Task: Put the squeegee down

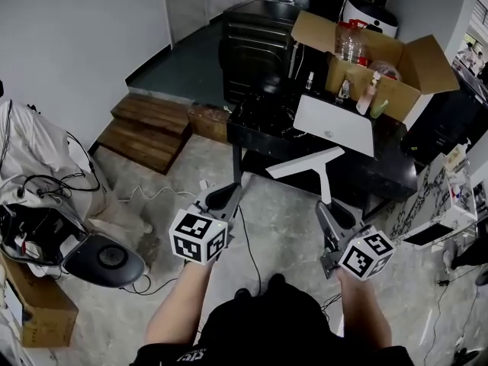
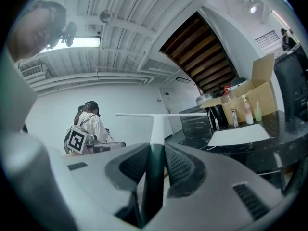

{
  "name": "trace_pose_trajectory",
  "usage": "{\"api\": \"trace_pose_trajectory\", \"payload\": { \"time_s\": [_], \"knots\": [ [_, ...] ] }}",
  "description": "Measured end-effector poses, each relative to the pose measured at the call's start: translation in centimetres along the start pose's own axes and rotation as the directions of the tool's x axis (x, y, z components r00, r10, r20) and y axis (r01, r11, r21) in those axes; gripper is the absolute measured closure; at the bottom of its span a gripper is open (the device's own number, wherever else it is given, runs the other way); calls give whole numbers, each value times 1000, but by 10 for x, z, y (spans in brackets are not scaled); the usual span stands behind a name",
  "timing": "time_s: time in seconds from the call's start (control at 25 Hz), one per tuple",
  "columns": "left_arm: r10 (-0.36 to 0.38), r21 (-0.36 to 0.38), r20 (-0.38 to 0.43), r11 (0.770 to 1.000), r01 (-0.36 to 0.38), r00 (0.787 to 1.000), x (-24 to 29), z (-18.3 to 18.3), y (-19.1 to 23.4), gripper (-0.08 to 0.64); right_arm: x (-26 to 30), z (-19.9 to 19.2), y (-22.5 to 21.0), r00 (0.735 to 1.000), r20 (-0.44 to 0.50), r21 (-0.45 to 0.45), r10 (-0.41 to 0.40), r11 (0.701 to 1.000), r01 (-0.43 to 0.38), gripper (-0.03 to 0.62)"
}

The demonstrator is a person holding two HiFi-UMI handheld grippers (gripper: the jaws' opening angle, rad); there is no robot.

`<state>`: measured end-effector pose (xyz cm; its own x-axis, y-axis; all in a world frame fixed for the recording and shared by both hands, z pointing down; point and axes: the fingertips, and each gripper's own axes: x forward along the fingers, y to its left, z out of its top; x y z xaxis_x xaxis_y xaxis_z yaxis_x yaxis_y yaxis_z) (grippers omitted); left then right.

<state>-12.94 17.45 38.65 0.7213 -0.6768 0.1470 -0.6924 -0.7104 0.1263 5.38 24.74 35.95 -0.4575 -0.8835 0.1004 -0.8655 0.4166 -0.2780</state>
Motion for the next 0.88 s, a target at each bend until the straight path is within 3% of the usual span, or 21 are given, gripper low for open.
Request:
{"api": "trace_pose_trajectory", "payload": {
  "time_s": [0.36, 0.88],
  "knots": [
    [10, -7, -11, 1000, -10, 1000, 56, 5, 21, 549, 40, 14, -53, 1000, 17, 19, 20, 1000, -20, 494],
    [57, 3, -39, 998, -57, 998, 195, 39, 62, 549, 136, 57, -172, 995, 22, 44, 101, 994, -102, 494]
  ]
}}
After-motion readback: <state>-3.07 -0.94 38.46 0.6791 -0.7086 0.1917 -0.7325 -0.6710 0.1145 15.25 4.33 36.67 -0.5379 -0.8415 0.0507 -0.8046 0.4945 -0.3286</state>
